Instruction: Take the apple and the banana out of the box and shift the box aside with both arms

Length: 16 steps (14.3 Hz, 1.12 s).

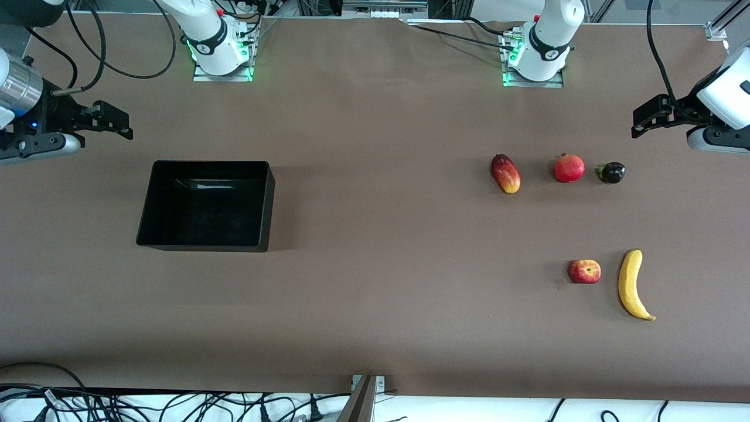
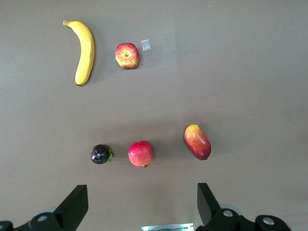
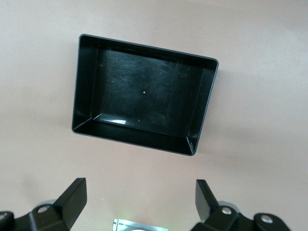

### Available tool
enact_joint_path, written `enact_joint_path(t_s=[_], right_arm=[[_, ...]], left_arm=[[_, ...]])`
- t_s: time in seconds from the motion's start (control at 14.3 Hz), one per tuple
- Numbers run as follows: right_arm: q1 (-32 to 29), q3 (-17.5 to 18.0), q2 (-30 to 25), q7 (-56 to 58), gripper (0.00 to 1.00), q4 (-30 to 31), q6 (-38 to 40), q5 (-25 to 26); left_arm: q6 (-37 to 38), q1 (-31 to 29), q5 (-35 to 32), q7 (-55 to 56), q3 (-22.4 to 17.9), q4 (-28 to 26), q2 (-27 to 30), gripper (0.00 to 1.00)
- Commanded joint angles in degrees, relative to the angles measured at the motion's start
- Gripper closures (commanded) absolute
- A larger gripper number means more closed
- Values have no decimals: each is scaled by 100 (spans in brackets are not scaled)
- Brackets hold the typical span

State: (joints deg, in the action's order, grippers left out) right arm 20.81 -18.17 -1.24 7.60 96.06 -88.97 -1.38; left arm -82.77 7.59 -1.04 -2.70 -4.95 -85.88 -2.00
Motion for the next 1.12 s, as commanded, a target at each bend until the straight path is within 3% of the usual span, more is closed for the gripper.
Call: enact_joint_path(t_s=[0.0,1.05], right_arm=[[-297,270,-96,-57,0,-96,169,86],[-306,217,-26,40,0,-342,160,86]], left_arm=[[121,-48,-36,-64,47,124,-20,0],[121,-56,-36,-72,47,124,-29,0]])
